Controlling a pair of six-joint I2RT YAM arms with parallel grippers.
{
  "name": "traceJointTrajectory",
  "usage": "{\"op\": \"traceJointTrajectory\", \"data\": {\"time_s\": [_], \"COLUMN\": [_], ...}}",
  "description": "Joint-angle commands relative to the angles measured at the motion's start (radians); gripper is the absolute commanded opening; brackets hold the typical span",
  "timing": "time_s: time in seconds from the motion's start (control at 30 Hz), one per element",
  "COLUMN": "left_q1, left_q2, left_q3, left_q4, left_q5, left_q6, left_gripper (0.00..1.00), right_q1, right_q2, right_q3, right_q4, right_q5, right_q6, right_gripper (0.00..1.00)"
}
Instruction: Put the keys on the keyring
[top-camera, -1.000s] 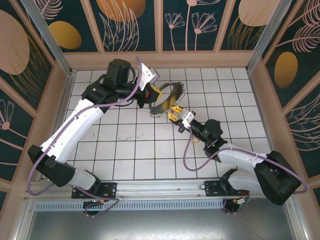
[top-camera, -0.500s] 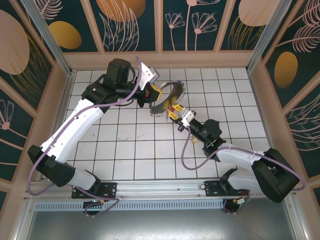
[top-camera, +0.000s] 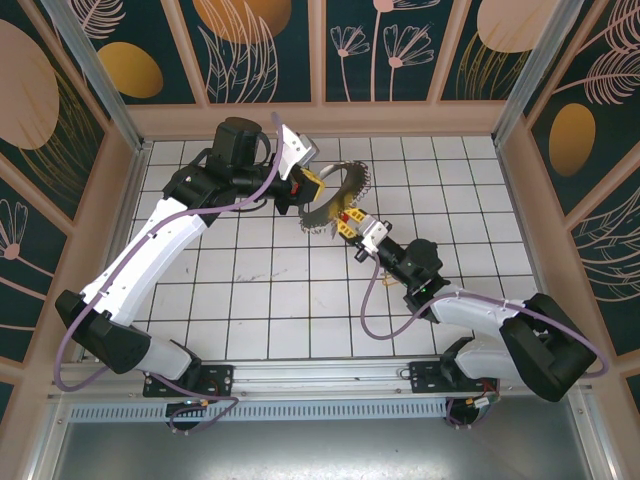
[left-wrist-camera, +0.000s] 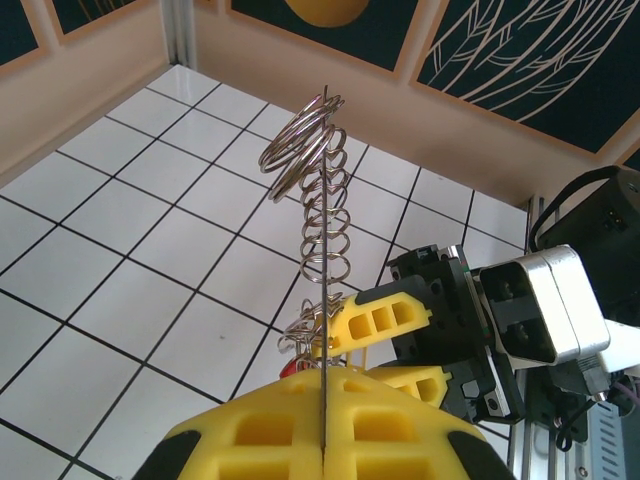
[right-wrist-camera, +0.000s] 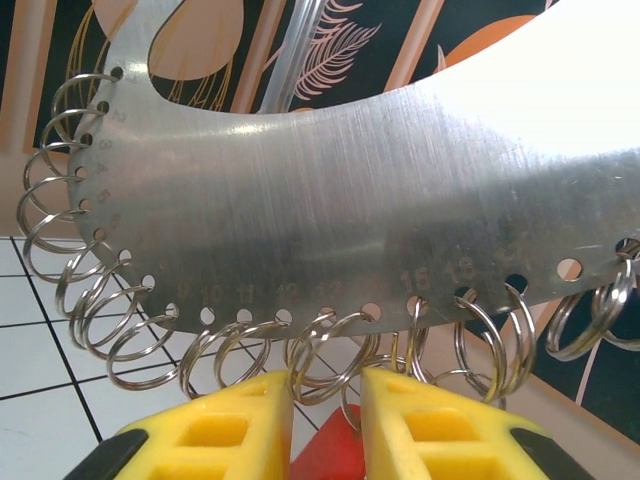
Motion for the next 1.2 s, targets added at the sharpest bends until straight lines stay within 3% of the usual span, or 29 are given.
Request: {"op": "traceJointTrajectory", "data": {"time_s": [0.0, 0.23, 1.17], "left_q1": [0.000, -0.001, -0.001], "left_q2": [-0.007, -0.009, -0.005], "left_q3": [0.005, 0.004, 0.002], "left_q4": [0.048, 0.047, 0.047], "left_q5": [0.031, 0.029, 0.019], "left_q6": [-0.019, -0.017, -0.020], "left_gripper": [0.00, 0.00, 0.00], "right_q1": [0.009, 0.012, 0.011], "right_q2": [0.011, 0.008, 0.000], "right_q3": [0.007, -0.007, -0.020], "right_q4": [0.083, 0.096, 0.146], "right_q5": [0.019, 0.039, 0.049], "right_q6": [-0.002, 0.005, 0.038], "right_gripper": [0.23, 0.18, 0.13]}}
